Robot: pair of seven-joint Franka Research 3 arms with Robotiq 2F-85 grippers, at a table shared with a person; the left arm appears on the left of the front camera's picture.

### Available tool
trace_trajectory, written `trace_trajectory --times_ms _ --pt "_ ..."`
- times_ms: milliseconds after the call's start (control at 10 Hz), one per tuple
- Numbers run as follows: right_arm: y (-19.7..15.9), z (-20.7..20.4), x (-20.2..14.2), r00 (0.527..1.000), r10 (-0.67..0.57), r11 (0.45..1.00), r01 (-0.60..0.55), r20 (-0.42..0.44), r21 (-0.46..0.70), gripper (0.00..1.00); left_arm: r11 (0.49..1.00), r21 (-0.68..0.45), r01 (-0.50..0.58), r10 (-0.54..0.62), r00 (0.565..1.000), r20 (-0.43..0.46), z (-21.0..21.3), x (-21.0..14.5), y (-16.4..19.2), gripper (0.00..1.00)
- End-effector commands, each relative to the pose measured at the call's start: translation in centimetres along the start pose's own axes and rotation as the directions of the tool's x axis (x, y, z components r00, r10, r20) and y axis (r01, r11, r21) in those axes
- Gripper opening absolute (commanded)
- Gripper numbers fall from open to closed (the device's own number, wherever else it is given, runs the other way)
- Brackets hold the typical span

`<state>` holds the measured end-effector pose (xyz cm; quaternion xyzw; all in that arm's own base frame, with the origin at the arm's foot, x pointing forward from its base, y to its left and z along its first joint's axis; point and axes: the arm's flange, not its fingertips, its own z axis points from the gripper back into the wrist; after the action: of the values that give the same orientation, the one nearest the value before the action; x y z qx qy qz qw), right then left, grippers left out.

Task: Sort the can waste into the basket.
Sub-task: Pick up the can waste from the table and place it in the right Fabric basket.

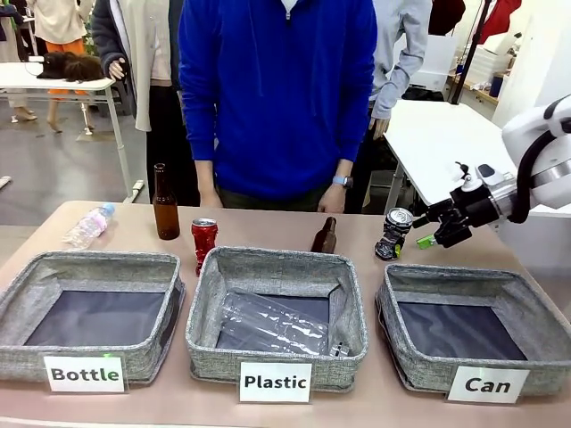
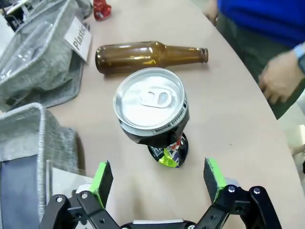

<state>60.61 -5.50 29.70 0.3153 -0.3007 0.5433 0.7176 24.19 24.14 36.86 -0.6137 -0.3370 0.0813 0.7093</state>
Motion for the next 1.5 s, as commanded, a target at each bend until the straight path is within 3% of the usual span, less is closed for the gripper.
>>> trace_trajectory --times_ms 0,800,1100,1400 --pt "-1.4 -0.2 -0.3 1.0 0.016 1.0 -0.016 0.009 0.0 1.0 0.999 -0.019 0.027 -0.026 1.0 0.011 -0.1 -0.2 -0.2 1.0" --pt "-2.6 -2.5 -1.6 0.998 -0.02 1.0 0.021 0.061 -0.022 1.0 0.999 -0.019 0.027 -0.026 1.0 0.011 -0.1 -0.2 -0.2 1.0" --pt "-0.5 5.0 -3.4 0.998 -0.024 0.996 0.029 0.061 -0.087 1.0 0.999 -0.019 0.027 -0.026 1.0 0.011 -0.1 -0.2 -0.2 1.0" --pt "0.3 10.4 -6.6 0.986 -0.05 0.987 0.073 0.161 -0.14 1.0 0.999 -0.019 0.027 -0.026 1.0 0.011 -0.1 -0.2 -0.2 1.0"
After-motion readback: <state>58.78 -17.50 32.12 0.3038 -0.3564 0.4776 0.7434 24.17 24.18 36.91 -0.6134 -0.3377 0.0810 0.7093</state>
